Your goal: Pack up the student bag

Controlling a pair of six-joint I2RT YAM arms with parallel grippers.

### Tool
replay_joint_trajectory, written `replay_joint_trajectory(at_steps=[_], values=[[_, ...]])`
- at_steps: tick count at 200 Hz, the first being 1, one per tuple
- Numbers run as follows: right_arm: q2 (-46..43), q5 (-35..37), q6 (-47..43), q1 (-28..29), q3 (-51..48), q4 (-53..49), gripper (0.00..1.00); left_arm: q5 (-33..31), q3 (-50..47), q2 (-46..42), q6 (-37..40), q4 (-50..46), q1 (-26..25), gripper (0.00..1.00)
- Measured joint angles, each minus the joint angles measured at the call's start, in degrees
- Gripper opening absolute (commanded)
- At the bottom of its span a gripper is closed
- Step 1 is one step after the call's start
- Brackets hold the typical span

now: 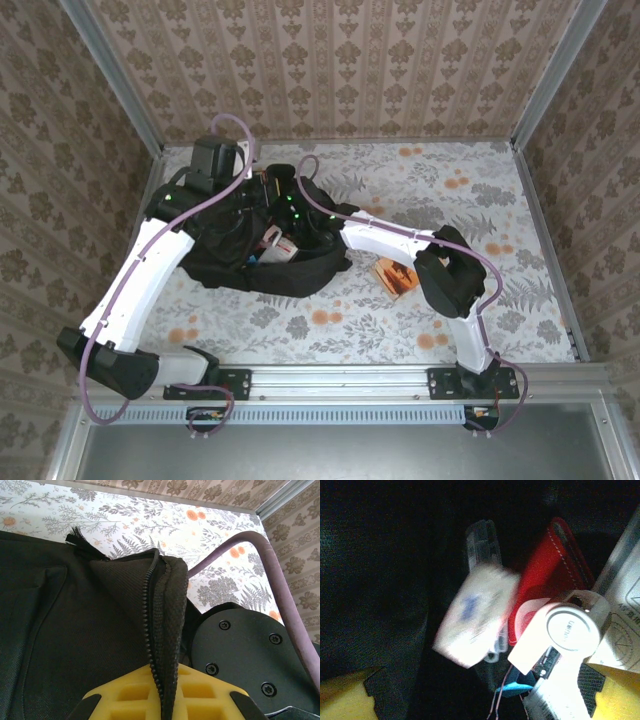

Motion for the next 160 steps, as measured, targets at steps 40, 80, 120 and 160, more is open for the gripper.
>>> replay_joint_trajectory(at_steps=[40,80,120,160], values=[[-0.04,-1.49,-0.55,-0.24,-0.70,2.64,0.93,0.15,0.09,0.00,0.00,0.02,0.02,0.00],[-2.29,-2.60,-6.56,-0.46,-2.14,0.96,0.91,0.13,-0.17,0.00,0.02,0.20,0.46,0.00],[-10.43,-1.84,-16.68,-0.46,-5.01,-4.76,0.90,0.13,-2.08,-0.02,0.00,1.33,0.94,0.00],[-22.45,2.25,-23.76,-0.46,-11.19,-9.94,0.95,-0.11,-3.65,0.00,0.00,1.79,0.94,0.00]])
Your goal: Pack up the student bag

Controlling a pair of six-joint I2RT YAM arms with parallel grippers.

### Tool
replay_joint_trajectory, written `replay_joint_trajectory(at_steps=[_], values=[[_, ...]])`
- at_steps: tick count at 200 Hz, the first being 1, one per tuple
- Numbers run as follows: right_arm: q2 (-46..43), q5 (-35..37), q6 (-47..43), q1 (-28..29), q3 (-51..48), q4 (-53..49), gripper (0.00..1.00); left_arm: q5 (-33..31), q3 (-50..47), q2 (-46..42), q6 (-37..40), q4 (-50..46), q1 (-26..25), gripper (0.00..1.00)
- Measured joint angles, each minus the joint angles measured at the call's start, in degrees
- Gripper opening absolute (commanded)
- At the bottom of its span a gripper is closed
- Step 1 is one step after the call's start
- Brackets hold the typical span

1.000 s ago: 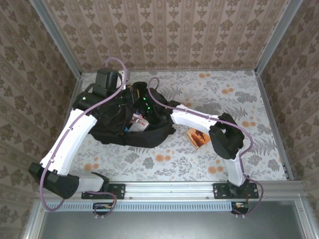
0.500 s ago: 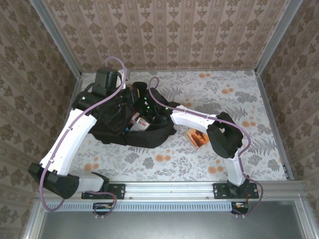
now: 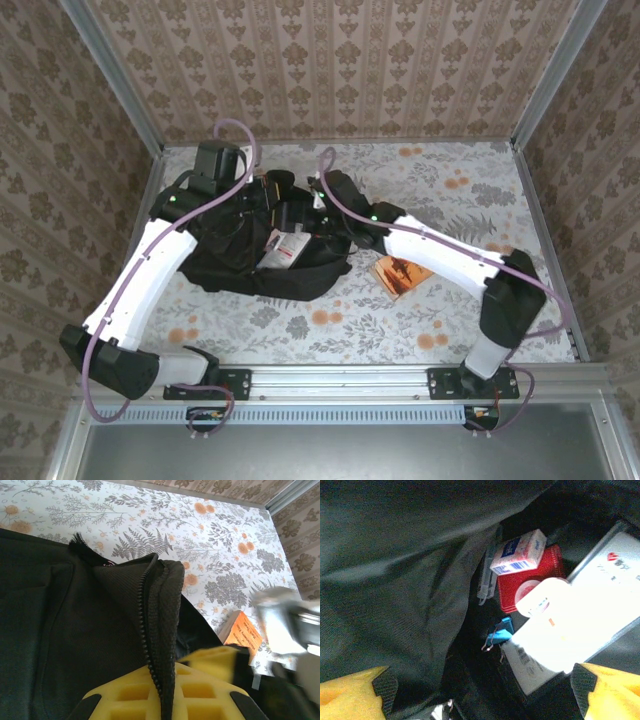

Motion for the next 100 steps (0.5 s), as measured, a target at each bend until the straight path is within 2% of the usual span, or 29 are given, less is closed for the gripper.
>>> replay_joint_trajectory(at_steps=[14,51,75,100], values=[[-4.26,2.56,-1.53,0.00,-1.75,-2.32,1.00,-0.17,-0.85,0.00,0.00,0.76,-0.02,0.00],[-14.53,10.91,-2.19,-2.12,-7.54,-8.15,1.00,-0.17,-3.48,0.00,-0.02,3.32,-0.02,0.00],[-19.80,14.32,1.49,-8.79,-12.59,-13.62,1.00,-0.17,-5.05,0.00,-0.02,5.07,-0.02,0.00],[-17.46,16.76,5.79,-15.32,-11.19,-23.65,1.00,-0.17,-6.01,0.00,-0.02,6.14,-0.02,0.00]])
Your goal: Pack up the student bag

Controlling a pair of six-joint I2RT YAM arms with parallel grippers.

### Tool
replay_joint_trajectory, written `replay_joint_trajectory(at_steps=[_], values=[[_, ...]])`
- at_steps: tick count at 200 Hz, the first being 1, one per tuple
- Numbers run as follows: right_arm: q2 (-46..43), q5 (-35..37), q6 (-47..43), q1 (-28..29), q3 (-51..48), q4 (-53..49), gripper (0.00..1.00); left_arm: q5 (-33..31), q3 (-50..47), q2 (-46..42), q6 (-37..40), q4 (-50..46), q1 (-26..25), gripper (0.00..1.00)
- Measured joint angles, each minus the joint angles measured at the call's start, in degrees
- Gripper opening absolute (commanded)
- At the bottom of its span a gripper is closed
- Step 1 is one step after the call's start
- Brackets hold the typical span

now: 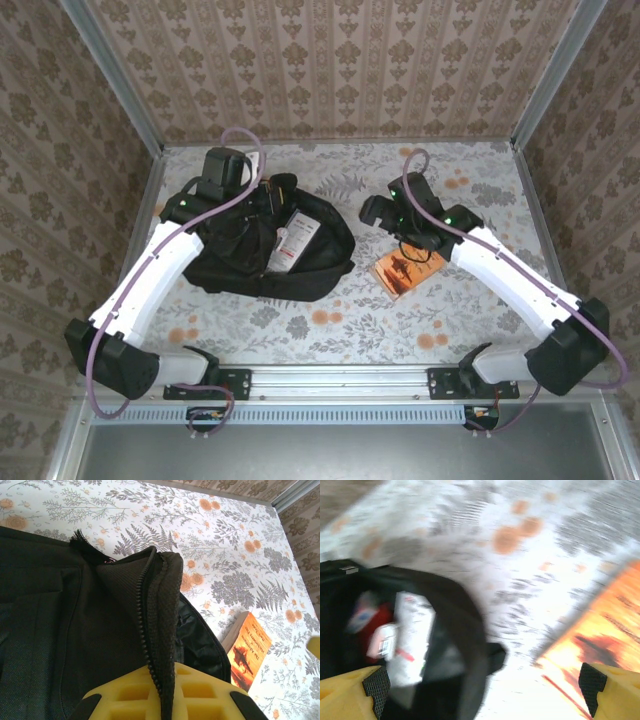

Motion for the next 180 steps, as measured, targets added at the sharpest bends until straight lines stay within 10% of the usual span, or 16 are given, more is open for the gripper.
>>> replay_joint_trajectory(at_steps=[96,180], values=[[26.10,1.42,11.74,-3.89,17.42,-26.08,1.00,-0.24,-2.01,-1.38,0.00,1.51,0.02,0.00],[20.00,-7.37,5.77,-14.27,0.74,-11.76,1.00,0.96,-2.27,-1.03,-0.02,1.84,-0.07,0.00]])
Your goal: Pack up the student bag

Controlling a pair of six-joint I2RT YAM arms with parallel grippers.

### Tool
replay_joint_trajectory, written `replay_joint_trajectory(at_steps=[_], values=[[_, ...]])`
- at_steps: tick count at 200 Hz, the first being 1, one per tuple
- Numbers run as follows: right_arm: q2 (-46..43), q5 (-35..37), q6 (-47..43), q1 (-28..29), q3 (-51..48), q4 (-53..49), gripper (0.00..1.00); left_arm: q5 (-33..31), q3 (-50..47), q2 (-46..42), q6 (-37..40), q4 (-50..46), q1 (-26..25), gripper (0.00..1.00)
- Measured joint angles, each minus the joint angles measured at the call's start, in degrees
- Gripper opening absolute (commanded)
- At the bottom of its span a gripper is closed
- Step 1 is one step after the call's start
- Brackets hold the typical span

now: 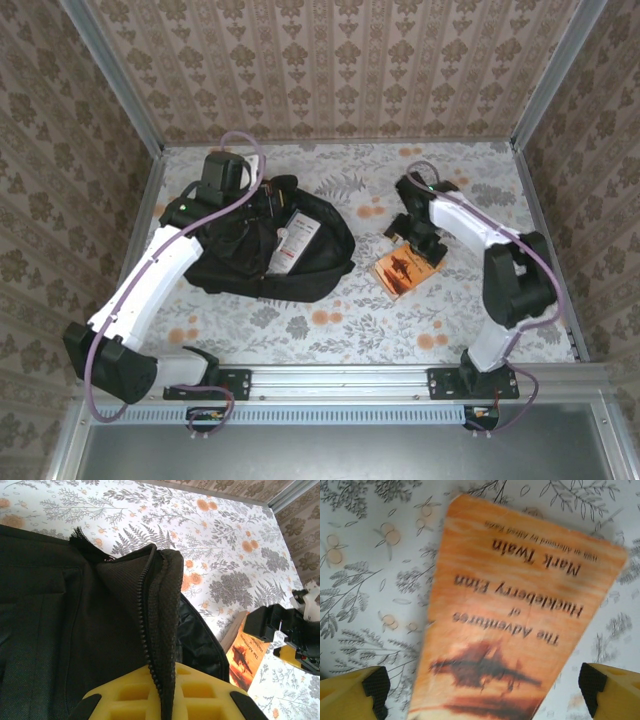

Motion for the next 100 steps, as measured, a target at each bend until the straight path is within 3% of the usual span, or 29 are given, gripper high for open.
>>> replay_joint_trajectory(at_steps=[22,46,100], values=[[-8.57,-5.42,-3.69,-5.86,-11.54,9.01,1.00,0.59,0.02,1.57,0.00,0.72,-0.52,0.00],[-14.21,-8.04,-6.78,-11.72,-16.92,14.62,0.99,0.61,0.24,3.32,0.00,0.92,-1.64,0.00],[-15.72,-2.19,-9.86,-15.72,-17.18,13.70,1.00,0.31,0.79,5.01,0.07,0.96,-2.32,0.00]])
